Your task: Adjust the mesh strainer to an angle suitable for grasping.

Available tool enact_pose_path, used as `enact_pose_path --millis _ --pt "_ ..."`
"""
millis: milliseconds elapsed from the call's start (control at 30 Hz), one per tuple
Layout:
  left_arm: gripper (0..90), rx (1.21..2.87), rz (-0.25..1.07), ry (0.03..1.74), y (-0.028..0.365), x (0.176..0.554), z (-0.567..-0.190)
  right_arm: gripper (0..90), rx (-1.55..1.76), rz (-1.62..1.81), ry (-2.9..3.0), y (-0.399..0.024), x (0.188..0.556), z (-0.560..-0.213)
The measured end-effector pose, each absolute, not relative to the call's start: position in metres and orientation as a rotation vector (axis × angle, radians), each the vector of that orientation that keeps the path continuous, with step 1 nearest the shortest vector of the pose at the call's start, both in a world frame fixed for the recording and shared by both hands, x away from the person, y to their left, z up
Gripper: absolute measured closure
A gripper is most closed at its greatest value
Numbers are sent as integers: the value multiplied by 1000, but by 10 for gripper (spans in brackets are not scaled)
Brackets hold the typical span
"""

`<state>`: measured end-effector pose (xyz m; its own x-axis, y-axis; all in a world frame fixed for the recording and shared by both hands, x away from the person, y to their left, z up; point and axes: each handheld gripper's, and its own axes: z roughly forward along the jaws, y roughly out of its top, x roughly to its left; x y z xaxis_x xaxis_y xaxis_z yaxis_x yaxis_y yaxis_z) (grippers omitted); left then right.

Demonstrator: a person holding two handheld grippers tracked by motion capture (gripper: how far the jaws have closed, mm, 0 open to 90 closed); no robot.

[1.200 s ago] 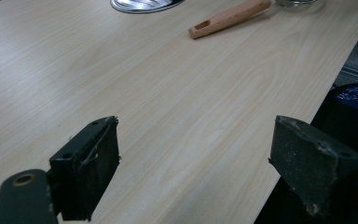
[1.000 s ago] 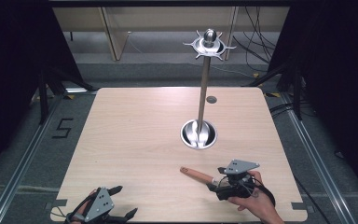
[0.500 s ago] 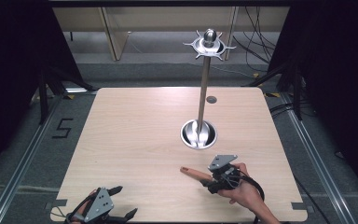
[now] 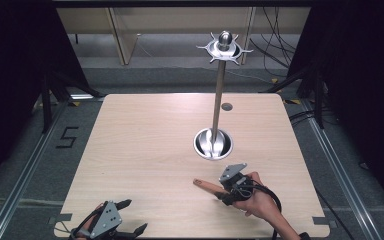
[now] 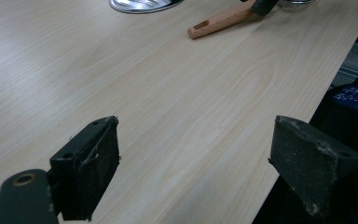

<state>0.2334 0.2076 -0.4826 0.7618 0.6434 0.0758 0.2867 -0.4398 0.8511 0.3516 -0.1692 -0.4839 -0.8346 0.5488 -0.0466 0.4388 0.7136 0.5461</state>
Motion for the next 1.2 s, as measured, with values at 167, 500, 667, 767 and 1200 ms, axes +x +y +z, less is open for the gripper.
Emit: enact_pose_path --millis 167,500,667,767,1200 --pt "151 2045 472 709 208 233 -483 595 775 755 2740 -169 353 -484" --pt "151 2024 483 711 207 233 -483 636 692 695 2819 -167 359 -489" --pt "151 2031 479 710 208 234 -483 648 697 663 2821 -167 359 -487" --pt "151 2049 489 688 209 235 -482 666 735 657 2826 -167 359 -487" --pt "151 2052 480 684 208 238 -482 691 694 637 2869 -167 362 -485"
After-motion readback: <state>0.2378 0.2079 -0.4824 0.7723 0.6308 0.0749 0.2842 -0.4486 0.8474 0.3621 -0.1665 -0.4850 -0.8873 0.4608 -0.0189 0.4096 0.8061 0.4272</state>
